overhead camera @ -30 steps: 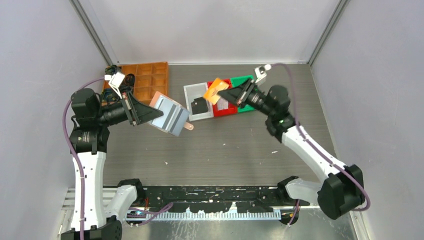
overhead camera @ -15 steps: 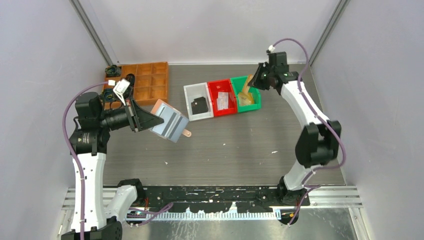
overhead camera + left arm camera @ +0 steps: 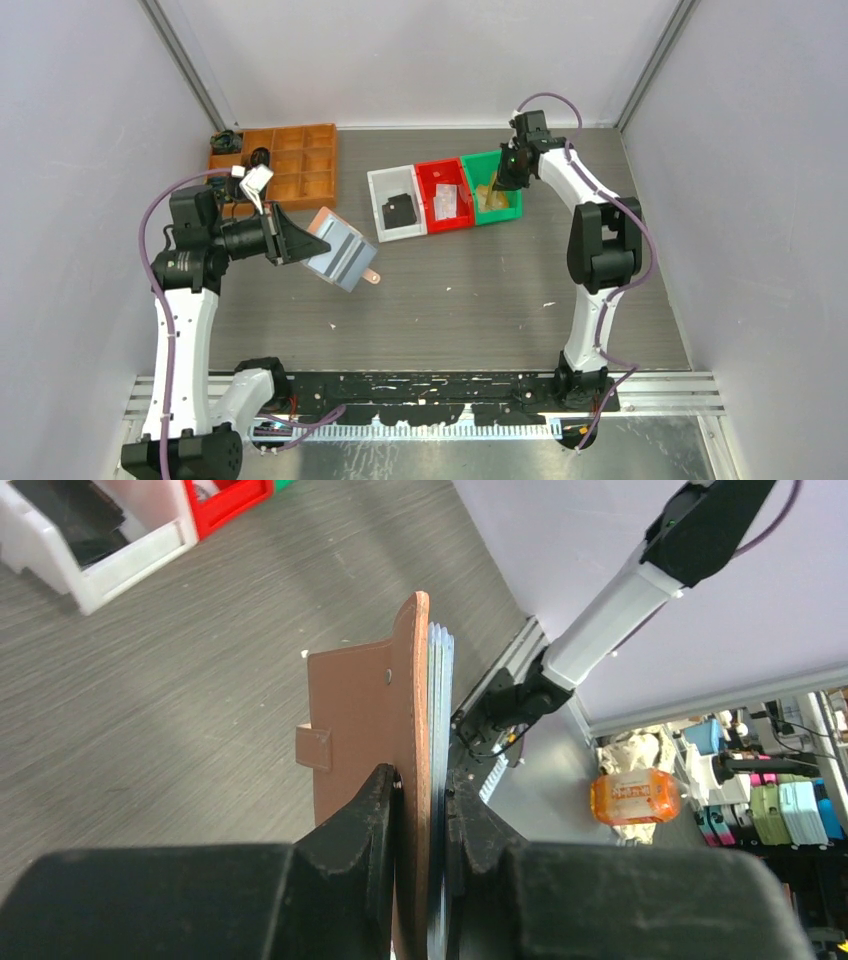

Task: Take the credit cards out of the card holder
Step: Place the credit card in the storage box.

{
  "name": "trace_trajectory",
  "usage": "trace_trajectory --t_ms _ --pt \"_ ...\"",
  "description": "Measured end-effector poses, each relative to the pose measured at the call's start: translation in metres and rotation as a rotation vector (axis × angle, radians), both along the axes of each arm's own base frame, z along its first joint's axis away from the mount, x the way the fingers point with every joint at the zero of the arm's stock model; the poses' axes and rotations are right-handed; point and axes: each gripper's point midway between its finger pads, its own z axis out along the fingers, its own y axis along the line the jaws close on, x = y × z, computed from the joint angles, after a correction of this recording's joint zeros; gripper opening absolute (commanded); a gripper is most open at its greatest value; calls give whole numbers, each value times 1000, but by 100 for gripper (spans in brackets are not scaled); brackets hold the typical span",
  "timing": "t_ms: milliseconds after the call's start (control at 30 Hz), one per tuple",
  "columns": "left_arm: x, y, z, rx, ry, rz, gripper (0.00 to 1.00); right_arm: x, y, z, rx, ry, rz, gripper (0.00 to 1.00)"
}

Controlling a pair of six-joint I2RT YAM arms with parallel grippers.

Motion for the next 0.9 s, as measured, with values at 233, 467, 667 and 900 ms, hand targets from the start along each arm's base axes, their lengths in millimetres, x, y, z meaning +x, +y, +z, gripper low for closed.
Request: trace_trajectory --t_ms 233,467,667,900 --pt "17 5 -39 66 81 12 0 16 14 -21 -2 11 46 35" --pt "13 -7 -74 156 133 -52 0 16 24 -25 -48 5 66 62" --pt "14 -27 -114 288 172 -164 0 13 33 31 -94 -124 76 85" --pt "24 -39 -176 466 231 -279 8 -14 34 146 -18 -395 72 100"
